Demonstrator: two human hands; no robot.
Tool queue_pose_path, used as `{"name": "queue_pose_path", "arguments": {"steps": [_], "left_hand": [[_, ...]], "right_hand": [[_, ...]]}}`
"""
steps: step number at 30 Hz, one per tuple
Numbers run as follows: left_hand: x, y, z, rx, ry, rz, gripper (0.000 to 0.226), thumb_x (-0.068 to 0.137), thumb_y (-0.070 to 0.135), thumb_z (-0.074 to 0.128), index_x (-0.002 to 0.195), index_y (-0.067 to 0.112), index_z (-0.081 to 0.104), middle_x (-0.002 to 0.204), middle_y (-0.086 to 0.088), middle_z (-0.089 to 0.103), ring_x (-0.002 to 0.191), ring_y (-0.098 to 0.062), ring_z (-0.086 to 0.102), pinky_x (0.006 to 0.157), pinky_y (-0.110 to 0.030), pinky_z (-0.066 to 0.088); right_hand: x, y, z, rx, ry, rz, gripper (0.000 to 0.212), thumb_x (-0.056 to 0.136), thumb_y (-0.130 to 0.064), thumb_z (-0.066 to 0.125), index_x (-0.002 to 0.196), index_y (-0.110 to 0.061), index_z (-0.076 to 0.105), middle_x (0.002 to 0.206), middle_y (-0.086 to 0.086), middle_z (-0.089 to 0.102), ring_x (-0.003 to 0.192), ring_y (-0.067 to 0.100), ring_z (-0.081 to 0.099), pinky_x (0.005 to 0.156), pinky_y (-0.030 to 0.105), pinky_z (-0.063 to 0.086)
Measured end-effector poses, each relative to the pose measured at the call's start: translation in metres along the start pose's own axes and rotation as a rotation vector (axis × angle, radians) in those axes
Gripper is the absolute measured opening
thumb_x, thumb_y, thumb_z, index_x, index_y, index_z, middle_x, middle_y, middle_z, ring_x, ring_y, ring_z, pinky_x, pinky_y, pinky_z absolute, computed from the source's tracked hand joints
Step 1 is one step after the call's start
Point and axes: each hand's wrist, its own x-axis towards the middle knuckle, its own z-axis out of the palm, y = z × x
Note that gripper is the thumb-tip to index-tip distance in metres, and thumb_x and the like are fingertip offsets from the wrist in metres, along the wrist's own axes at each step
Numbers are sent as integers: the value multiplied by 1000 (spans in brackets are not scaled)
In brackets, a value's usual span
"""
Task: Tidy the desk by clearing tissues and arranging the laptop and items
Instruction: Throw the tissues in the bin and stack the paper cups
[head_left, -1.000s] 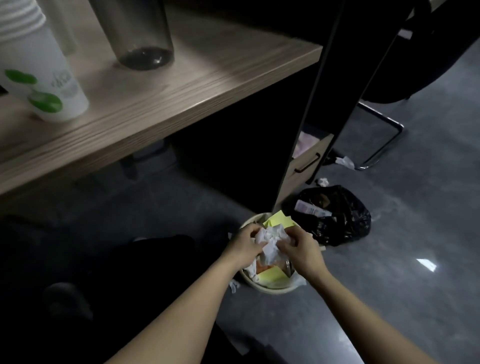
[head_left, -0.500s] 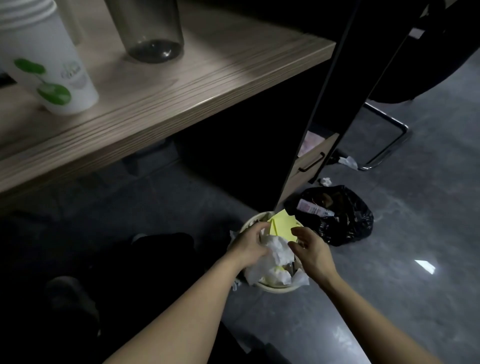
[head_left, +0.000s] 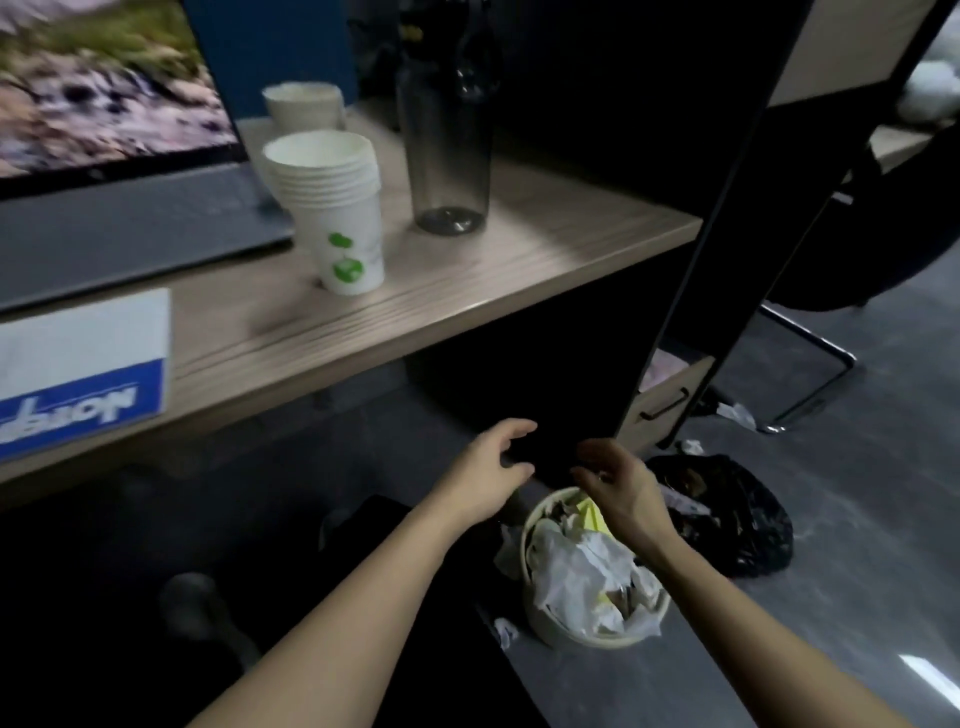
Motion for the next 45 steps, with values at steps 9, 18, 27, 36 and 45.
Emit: {"name": "queue_pose_path", "arguments": {"steps": [9,18,27,36,45], "left_hand": [[-61,73,-81,65,188,200,49,89,14,66,131,36,56,132,15,59,126,-6,52,104,-29,45],[-109,140,-164,-16,398,390,36,88,16,68,104,48,60,110,17,69,102,2,66,86,-22,56],[-92,128,-229,27,529,233,51,90,26,69,135,35,46,134,14,54,106,3,58,78,-17,48],[-39,112,-232,71,489,164,66,85,41,65,142,41,32,145,15,46,121,-4,53,97,-31,45],[-5,112,-246,-23,509,188,60,86,29,67,141,33,41,138,8,54,112,-4,60,97,-32,50]], "right_hand": [[7,-119,-10,149,25,-211,27,86,-21,72,113,-20,67,102,-10,71,96,-7,64,87,13,49],[11,-231,-23,187,119,-440,14,87,-28,70,100,-26,68,95,-15,70,87,-7,63,73,8,46],[64,-296,8,247,-12,-439,31,84,-17,74,111,-25,60,107,-6,67,100,8,65,87,27,55],[111,-299,40,374,-37,-410,42,82,-20,77,107,-44,53,112,-13,65,93,-8,65,76,20,56],[140,-297,58,514,-102,-379,42,83,-8,71,118,-28,59,117,-2,67,106,13,67,91,44,56]]}}
